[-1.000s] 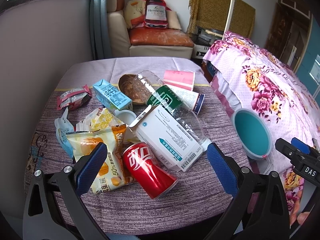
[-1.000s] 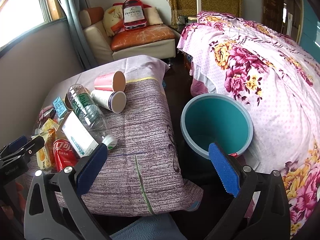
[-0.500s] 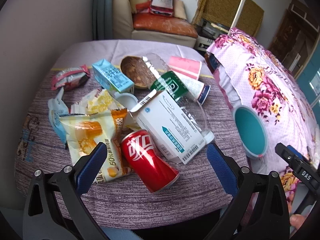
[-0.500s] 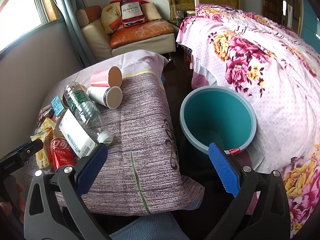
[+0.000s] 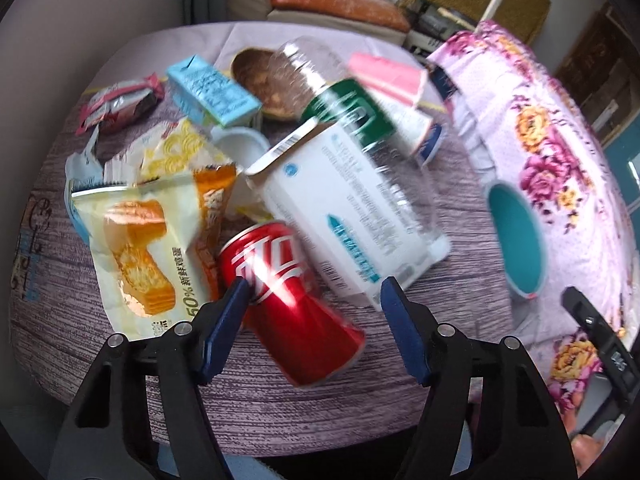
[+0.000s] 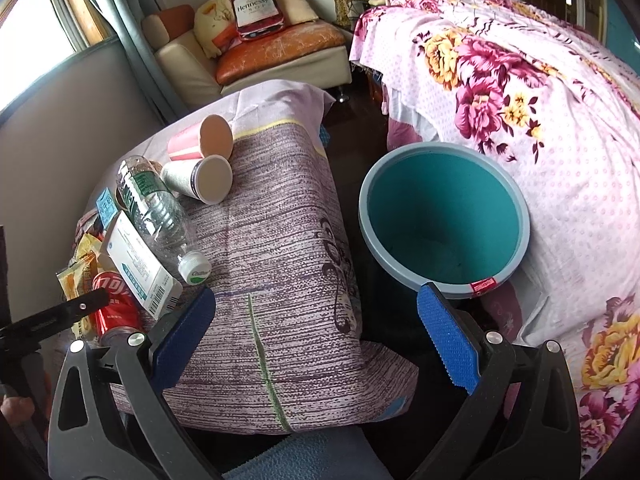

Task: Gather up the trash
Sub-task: 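Grasp the red cola can with the left tool while the right tool grasps the clear water bottle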

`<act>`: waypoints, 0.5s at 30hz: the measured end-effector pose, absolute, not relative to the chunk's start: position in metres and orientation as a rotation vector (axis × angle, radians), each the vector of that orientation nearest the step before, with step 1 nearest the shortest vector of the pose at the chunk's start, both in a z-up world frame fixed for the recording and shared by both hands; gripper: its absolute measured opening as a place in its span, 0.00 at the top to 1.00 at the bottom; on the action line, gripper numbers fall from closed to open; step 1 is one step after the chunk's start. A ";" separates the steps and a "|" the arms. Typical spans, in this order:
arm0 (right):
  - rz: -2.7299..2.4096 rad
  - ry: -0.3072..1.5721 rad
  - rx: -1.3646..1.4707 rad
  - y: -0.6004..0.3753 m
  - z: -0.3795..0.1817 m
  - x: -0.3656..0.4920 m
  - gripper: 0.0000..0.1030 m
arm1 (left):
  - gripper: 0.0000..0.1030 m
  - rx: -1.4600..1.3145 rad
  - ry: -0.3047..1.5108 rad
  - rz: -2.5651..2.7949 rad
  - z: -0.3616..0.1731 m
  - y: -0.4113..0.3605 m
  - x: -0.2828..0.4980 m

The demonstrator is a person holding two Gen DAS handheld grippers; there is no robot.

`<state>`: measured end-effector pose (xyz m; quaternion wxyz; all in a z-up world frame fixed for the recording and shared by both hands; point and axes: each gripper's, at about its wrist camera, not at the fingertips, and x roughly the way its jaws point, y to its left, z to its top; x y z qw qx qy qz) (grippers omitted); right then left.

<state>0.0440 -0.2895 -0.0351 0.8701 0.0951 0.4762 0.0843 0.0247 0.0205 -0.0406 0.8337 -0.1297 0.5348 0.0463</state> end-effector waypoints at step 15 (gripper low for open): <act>0.227 1.053 0.156 -0.261 -0.042 0.045 0.06 | 0.37 -0.274 1.160 0.062 -0.063 0.025 0.027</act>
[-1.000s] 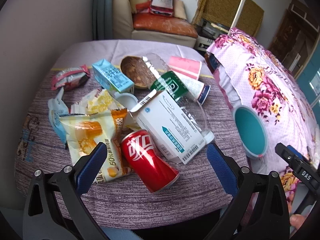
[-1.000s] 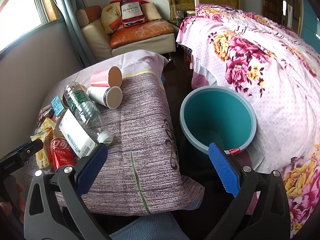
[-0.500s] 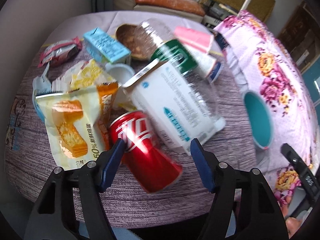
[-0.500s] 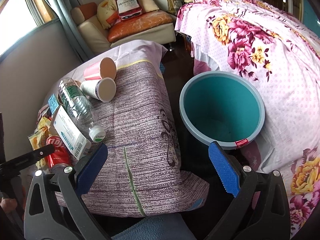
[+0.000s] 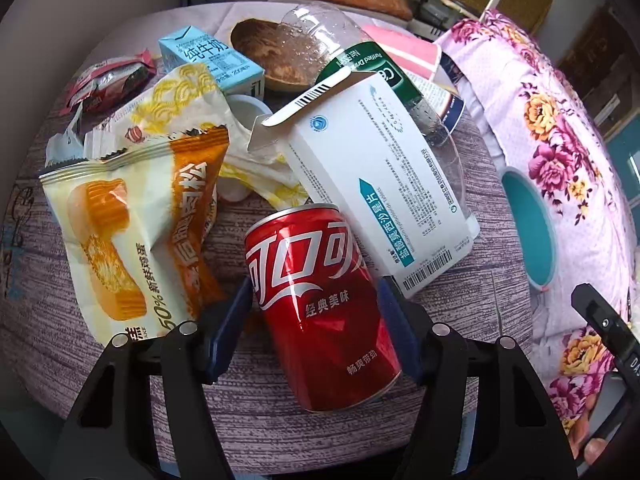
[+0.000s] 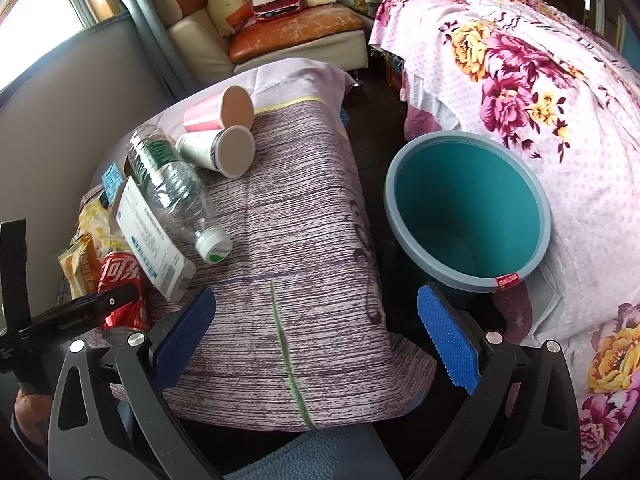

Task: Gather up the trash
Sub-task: 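Grasp the red cola can with the left tool while the right tool grasps the clear water bottle, then carry can and bottle to the teal bin and release both inside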

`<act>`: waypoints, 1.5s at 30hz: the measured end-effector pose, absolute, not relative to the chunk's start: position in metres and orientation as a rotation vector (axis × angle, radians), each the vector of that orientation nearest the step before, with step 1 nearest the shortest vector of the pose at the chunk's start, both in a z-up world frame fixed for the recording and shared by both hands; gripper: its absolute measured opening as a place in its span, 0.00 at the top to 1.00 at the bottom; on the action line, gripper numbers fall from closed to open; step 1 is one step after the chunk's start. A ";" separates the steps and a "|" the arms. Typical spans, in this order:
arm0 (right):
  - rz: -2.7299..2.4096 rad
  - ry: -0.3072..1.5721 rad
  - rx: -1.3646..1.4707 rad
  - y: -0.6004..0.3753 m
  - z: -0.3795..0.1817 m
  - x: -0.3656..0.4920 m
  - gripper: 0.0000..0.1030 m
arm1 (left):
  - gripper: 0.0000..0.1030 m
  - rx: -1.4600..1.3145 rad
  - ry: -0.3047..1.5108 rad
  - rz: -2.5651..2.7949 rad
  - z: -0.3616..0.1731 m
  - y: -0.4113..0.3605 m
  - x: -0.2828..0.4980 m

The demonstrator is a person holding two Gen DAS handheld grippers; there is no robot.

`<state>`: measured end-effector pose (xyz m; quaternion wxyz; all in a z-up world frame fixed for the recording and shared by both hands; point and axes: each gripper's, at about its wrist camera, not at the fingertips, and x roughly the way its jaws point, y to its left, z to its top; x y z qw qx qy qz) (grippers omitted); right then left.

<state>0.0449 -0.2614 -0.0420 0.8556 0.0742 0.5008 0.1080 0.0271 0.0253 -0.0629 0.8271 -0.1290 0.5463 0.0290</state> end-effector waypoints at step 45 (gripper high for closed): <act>0.575 1.312 -0.326 -0.025 -0.071 0.205 0.30 | 0.50 -0.463 0.888 0.008 0.002 0.196 0.067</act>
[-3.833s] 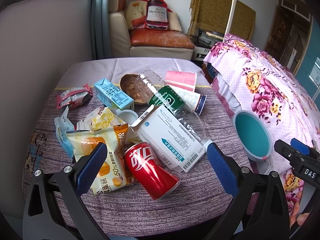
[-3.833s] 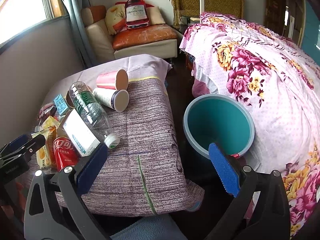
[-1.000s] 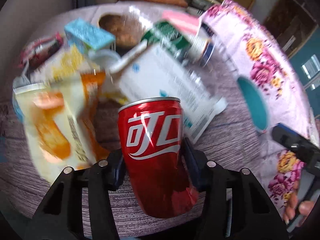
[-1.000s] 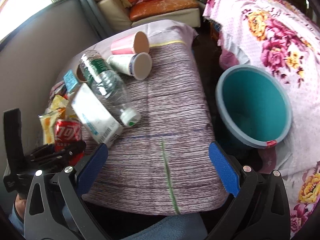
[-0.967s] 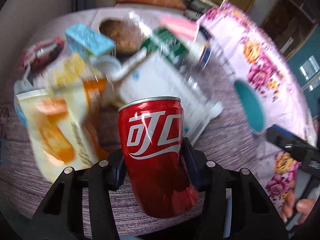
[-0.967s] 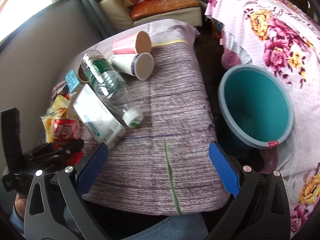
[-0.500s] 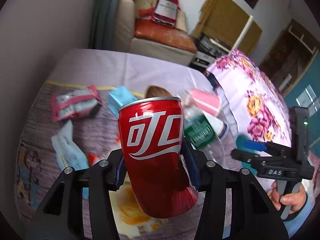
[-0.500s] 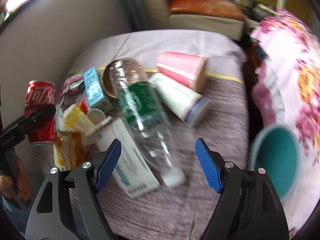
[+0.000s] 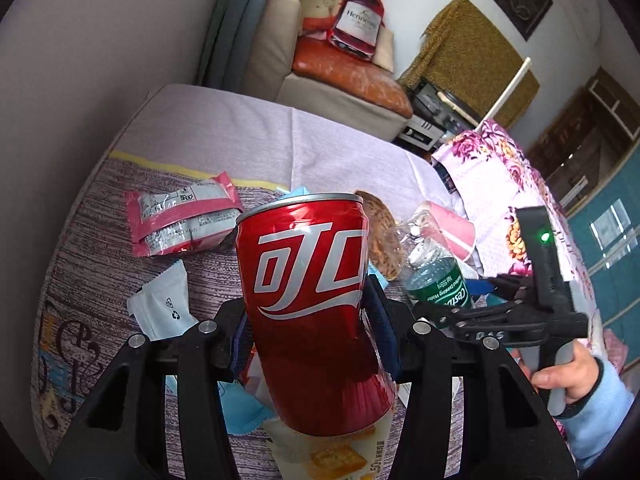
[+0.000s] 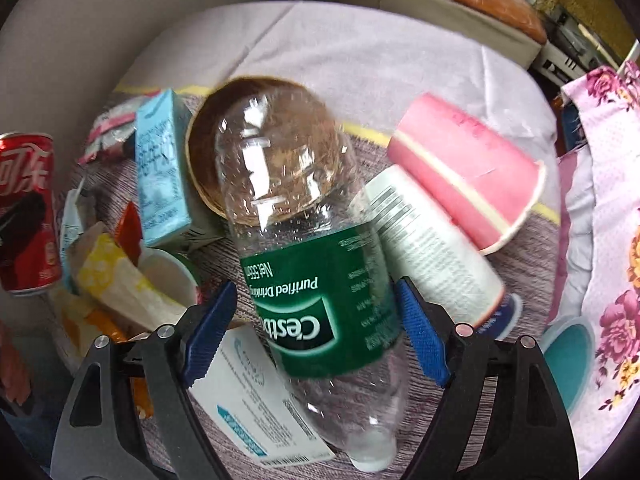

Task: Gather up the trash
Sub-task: 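Carry can and bottle to the teal bin and release both inside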

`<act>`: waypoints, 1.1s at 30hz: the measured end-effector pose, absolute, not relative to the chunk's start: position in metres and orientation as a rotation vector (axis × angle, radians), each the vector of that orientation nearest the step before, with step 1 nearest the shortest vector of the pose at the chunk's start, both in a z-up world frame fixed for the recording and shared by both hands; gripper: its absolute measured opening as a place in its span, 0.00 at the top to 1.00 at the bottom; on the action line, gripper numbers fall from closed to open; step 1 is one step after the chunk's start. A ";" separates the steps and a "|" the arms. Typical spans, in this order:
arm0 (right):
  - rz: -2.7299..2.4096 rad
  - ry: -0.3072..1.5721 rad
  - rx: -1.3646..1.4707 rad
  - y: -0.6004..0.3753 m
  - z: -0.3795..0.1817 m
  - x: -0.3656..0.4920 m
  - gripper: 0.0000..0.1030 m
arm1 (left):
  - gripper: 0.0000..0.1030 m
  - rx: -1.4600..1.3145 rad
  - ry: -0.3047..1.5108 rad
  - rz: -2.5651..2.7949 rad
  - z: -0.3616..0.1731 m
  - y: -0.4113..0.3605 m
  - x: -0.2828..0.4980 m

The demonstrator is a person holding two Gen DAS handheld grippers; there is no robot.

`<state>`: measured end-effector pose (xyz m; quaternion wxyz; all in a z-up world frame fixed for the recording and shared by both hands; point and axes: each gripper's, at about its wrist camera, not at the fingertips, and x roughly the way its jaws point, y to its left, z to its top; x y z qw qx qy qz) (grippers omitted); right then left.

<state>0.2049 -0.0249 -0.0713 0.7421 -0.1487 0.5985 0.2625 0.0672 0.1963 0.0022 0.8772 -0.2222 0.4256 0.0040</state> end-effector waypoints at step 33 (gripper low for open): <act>0.132 0.883 0.252 -0.384 0.038 0.148 0.38 | 0.50 -0.121 0.930 -0.481 0.022 -0.139 0.163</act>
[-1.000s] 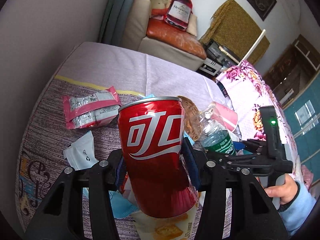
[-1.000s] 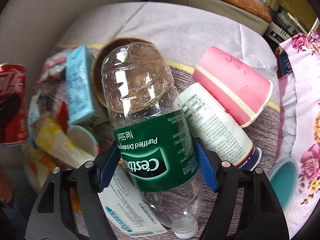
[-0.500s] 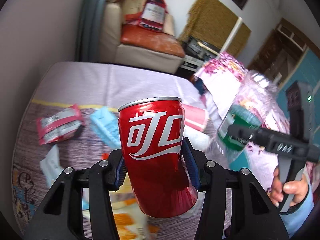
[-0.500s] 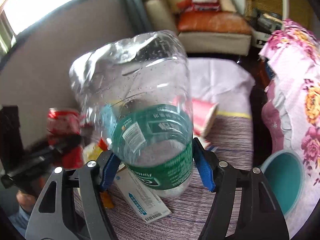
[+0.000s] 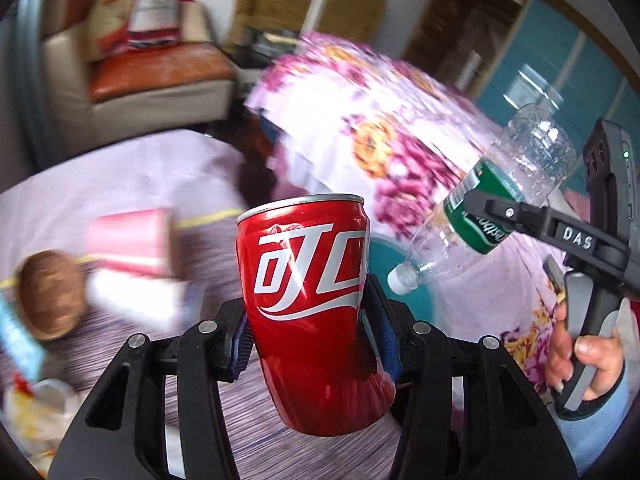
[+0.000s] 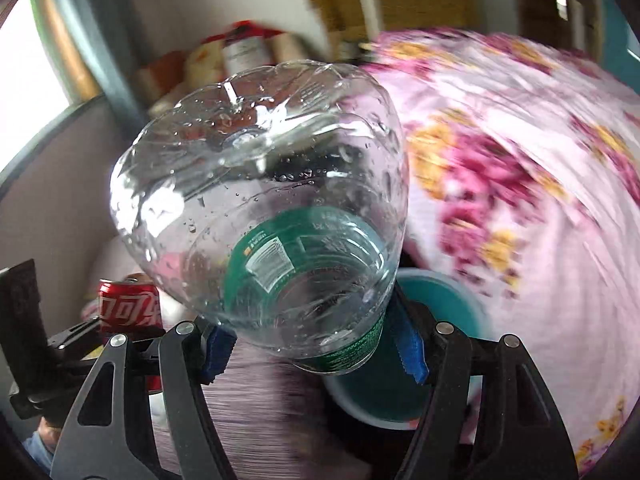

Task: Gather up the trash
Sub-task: 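Carry can and bottle to the teal bin and release both inside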

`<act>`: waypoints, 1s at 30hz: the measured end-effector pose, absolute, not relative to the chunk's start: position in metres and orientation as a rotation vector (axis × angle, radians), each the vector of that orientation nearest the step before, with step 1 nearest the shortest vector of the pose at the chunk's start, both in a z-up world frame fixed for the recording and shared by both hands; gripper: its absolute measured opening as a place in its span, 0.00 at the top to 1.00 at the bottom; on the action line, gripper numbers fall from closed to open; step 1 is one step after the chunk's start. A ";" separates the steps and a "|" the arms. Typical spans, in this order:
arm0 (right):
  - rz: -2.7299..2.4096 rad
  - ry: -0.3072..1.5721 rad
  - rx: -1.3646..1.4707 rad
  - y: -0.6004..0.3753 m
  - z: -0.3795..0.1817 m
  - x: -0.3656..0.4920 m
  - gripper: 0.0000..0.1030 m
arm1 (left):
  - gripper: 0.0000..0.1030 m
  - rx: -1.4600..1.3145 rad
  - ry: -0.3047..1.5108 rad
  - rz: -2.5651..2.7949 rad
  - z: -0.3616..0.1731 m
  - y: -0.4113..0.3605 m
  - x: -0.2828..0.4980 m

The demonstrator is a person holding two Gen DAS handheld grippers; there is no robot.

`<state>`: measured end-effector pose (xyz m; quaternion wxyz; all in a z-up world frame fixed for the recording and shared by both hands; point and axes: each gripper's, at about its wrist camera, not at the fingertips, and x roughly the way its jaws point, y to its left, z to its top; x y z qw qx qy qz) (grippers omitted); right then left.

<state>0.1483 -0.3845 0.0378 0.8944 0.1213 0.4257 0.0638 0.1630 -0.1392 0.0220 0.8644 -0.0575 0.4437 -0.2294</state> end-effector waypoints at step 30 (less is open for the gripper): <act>0.089 1.164 0.412 -0.463 -0.102 0.162 0.38 | 0.24 0.016 1.156 -0.502 -0.095 -0.266 0.205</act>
